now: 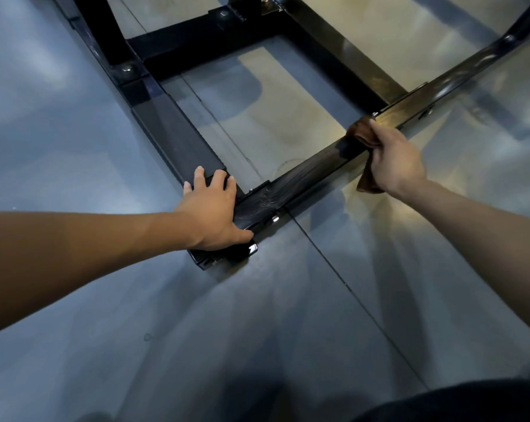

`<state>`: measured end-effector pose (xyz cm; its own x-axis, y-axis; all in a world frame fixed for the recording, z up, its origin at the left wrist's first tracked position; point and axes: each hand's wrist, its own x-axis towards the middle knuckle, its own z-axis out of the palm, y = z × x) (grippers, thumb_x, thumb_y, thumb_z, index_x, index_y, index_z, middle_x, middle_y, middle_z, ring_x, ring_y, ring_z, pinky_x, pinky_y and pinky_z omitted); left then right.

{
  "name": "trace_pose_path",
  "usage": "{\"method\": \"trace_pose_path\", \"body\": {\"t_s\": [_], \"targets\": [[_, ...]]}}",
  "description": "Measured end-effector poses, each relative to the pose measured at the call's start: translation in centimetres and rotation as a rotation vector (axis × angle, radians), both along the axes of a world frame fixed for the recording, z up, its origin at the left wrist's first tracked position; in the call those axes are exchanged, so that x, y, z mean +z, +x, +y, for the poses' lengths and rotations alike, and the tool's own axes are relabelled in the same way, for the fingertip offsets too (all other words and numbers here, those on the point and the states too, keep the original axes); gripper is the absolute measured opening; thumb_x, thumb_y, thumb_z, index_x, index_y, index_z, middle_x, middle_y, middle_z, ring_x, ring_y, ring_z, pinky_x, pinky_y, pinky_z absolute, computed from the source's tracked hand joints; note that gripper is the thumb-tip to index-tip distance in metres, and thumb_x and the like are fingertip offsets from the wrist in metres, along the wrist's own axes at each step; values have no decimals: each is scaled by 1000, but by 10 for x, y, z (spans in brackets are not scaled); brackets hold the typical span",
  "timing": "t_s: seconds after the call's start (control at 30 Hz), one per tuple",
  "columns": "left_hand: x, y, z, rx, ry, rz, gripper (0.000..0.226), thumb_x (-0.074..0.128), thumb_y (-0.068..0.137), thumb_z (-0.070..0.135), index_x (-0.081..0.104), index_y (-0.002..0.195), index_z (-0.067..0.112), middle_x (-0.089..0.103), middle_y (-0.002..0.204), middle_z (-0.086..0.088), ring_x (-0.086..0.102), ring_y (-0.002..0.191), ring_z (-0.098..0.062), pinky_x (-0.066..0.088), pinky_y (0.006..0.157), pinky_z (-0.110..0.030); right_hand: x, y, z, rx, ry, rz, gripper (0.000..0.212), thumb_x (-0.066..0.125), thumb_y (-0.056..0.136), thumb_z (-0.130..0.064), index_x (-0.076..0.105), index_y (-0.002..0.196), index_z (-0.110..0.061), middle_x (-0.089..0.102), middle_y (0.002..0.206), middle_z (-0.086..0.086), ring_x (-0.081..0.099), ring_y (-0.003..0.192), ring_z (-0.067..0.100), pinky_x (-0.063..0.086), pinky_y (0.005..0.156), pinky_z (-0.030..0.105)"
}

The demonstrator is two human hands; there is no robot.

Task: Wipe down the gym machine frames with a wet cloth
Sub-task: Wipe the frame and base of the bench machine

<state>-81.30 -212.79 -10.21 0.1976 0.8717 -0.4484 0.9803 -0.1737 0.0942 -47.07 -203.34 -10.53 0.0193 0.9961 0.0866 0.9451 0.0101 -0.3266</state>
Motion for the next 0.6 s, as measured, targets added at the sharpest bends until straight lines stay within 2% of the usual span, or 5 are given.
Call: {"method": "trace_pose_path", "body": {"t_s": [0.13, 0.23, 0.33, 0.5, 0.6], "targets": [[2, 4, -2, 2, 2, 21, 118, 59, 76, 81, 16, 158, 8, 20, 157, -9, 4, 150, -47, 20, 121, -63, -5, -57, -26, 58, 72, 59, 61, 46, 93, -15, 50, 153, -24, 52, 153, 3, 54, 135, 27, 44, 114, 42], [4, 4, -1, 1, 16, 26, 118, 58, 76, 83, 17, 158, 9, 21, 156, -9, 6, 149, -47, 22, 121, -62, -14, -77, -56, 286, 87, 12, 59, 47, 96, -23, 48, 154, -31, 50, 153, -6, 62, 123, 25, 58, 93, 44], [7, 3, -2, -16, 7, 35, 119, 56, 76, 85, 15, 159, 9, 19, 158, -8, 6, 150, -45, 22, 122, -61, -14, -53, -42, 368, 76, -121, 65, 50, 97, -21, 36, 158, -40, 45, 155, -7, 66, 114, 31, 59, 75, 43], [15, -2, 0, -34, -21, 28, 121, 49, 74, 92, 18, 159, 11, 17, 162, -7, 9, 151, -43, 26, 121, -58, 7, -7, 3, -87, -90, -151, 58, 42, 107, -27, 28, 162, -37, 44, 151, 13, 59, 119, 44, 51, 95, 45], [28, -8, 3, -19, -42, 5, 104, 32, 84, 90, 31, 156, 14, 23, 162, -6, 19, 150, -36, 36, 115, -53, 9, -38, -23, -40, -59, -100, 60, 46, 103, -22, 33, 162, -28, 47, 146, 15, 60, 116, 45, 51, 96, 47]]}}
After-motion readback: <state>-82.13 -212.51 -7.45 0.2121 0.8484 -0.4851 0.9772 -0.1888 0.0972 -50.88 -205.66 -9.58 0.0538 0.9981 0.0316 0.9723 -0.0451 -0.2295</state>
